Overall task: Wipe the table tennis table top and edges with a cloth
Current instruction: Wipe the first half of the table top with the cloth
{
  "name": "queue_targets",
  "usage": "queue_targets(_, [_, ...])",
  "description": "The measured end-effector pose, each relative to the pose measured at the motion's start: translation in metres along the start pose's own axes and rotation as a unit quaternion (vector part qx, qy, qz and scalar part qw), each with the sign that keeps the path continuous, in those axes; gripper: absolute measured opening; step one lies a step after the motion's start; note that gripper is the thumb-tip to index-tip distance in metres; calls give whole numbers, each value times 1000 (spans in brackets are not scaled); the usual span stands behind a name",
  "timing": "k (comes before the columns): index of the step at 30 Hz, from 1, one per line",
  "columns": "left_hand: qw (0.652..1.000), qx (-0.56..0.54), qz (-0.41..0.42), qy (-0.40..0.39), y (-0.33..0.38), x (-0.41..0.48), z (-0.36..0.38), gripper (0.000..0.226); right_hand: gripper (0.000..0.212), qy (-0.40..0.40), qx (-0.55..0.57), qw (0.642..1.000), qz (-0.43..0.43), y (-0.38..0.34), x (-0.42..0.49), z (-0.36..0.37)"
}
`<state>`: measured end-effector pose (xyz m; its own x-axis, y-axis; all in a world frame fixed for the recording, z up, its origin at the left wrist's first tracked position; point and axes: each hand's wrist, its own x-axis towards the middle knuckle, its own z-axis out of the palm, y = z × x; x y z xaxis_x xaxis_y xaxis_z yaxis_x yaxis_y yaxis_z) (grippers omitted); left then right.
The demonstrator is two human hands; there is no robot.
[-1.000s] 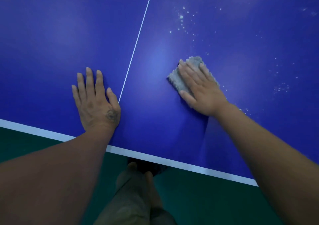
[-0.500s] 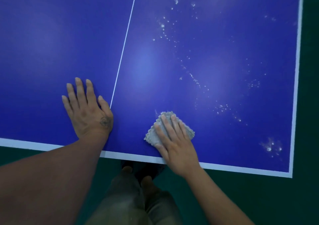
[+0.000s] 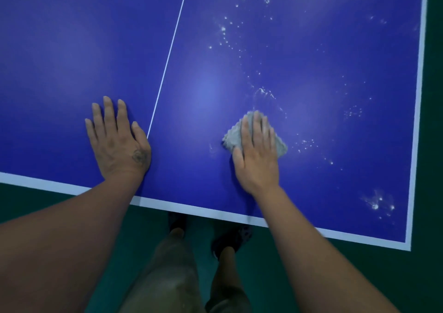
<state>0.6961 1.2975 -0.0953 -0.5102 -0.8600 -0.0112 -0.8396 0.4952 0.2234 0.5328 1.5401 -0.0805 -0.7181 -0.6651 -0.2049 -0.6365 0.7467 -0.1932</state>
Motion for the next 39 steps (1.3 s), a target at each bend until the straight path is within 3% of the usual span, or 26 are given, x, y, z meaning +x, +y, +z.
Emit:
queue_targets(3, [1000,4,0,-7,6,-8,-3,61,69,9,3,1000,-7,9,-60,11])
queue_targets(7, [999,13,-40,-9,30,-44,3,60,68,-5,-4,993,-121,17,-110,24])
queue_targets(14, [998,10,-54,36,34,-50,14,57,70,11,24,966,-258,-14,-25,28])
queue_targets(16, [998,10,-52,43,35,-50,16,57,67,31,31,972,-230,-11,24,18])
queue_targets(19, [997,13,-52,46,34,-50,16,57,68,15,1,992,-122,8,86,-4])
queue_targets(22, [998,11,-55,41,35,-50,14,57,71,-9,-16,999,-36,17,94,-15])
queue_targets(32, [997,15,-76,2,74,-73,10,60,83,-17,-4,994,-105,18,-95,19])
queue_targets(35, [999,16,-50,-11,109,-98,21,62,79,3,-1,994,-107,40,-58,10])
queue_targets(39, [999,15,-51,2,111,-102,33,63,78,-1,-23,999,-41,50,32,-6])
